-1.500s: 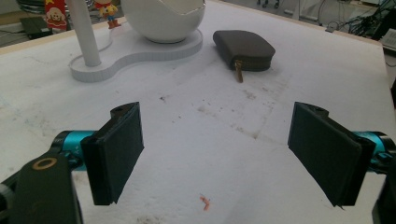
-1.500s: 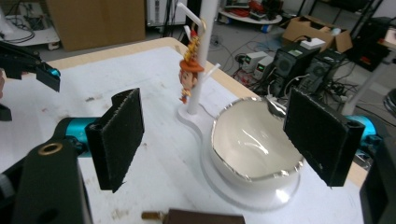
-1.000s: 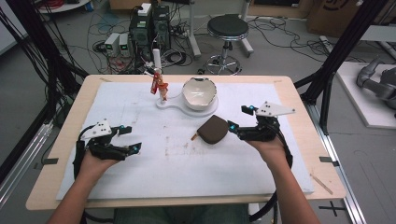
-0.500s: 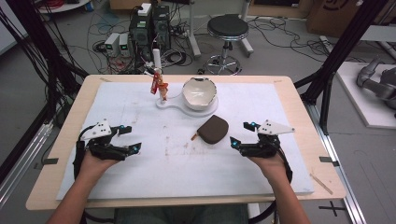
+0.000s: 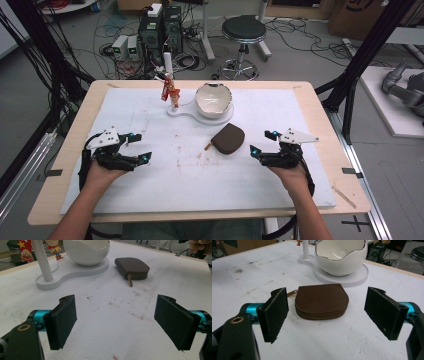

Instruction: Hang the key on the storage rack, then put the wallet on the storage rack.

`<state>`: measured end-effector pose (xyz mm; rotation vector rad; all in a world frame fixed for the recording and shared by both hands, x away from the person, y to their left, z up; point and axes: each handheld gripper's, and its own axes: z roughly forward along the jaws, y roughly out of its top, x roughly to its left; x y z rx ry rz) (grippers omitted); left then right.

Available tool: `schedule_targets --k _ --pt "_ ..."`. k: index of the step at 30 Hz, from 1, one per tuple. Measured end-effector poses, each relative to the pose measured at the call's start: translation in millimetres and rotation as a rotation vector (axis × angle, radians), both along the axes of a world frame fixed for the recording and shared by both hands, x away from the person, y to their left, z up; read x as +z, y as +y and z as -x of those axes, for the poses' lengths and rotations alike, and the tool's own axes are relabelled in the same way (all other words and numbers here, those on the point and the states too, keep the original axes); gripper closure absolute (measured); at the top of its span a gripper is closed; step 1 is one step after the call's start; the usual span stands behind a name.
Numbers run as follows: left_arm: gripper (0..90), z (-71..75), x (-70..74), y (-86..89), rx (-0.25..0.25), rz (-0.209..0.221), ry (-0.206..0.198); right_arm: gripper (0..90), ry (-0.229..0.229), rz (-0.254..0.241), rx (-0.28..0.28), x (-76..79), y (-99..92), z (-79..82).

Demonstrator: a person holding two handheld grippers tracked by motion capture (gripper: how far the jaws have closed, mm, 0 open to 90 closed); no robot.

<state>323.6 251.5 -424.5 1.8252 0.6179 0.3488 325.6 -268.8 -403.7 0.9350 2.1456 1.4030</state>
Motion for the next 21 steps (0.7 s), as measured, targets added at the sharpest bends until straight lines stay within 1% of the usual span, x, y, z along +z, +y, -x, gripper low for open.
schedule_targets --k 3,13,15,18,20,21 --pt "18.1 -0.5 -0.6 -0.6 -0.004 -0.004 0.005 19.5 0.002 -0.007 -0.002 0.5 -0.7 0.8" --pt "18.1 1.4 -0.4 -2.4 -0.002 0.004 0.011 19.5 -0.011 -0.017 -0.014 3.4 -4.9 4.0" --pt "18.1 1.6 -0.4 -3.2 -0.002 0.005 0.013 19.5 -0.008 -0.020 -0.017 3.4 -5.3 4.4" --pt "18.1 3.1 -0.5 -4.6 -0.022 0.003 0.007 19.5 -0.002 -0.018 -0.019 2.5 -7.1 3.6" --pt "18.0 3.0 -1.1 -6.3 -0.023 -0.007 0.012 19.5 -0.006 -0.020 -0.021 2.3 -8.4 2.7" --pt "18.1 2.7 -1.3 -7.1 -0.022 -0.005 0.014 19.5 -0.005 -0.019 -0.022 2.4 -8.7 2.9"
